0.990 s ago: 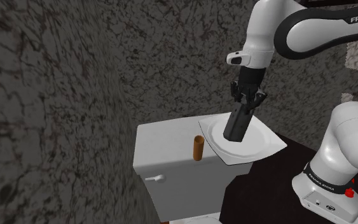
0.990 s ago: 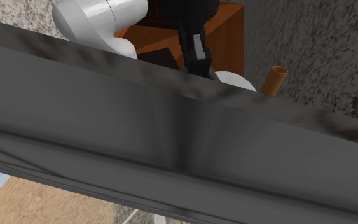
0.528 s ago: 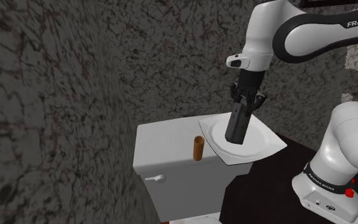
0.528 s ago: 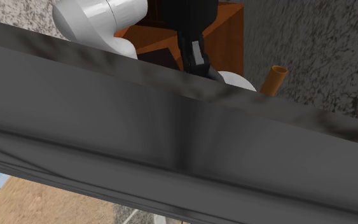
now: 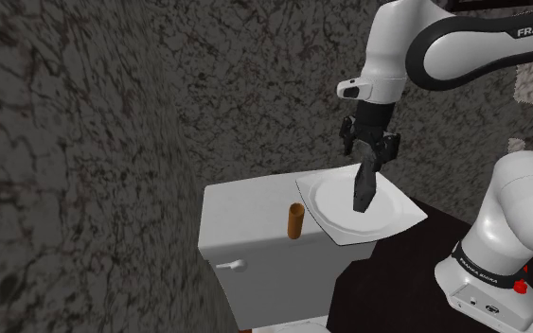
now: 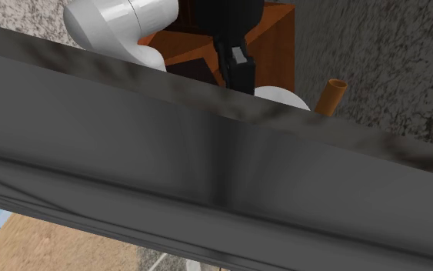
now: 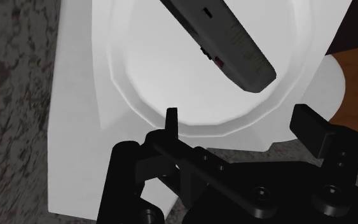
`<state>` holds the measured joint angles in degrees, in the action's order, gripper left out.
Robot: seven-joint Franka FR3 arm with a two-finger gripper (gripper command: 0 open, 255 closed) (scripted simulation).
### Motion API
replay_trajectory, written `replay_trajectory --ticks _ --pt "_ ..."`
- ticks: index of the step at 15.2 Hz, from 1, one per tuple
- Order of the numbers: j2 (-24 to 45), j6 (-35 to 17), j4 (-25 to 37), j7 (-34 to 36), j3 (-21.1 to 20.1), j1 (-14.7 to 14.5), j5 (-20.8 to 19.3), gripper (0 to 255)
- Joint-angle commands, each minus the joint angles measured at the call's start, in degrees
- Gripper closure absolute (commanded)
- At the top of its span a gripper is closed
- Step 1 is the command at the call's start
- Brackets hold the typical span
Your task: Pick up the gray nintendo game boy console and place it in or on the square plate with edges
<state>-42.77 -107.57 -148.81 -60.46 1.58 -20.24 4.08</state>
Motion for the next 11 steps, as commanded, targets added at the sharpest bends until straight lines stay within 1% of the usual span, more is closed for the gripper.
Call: replay_trajectory --ticks 1,3,11 --pt "-0.4 3.1 2.6 0.1 0.1 0.1 -0.1 0" --pt "-0.5 6.5 6.0 0.1 0.3 0.2 -0.3 0" --pt "-0.5 6.5 6.0 0.1 0.3 0.1 -0.3 0"
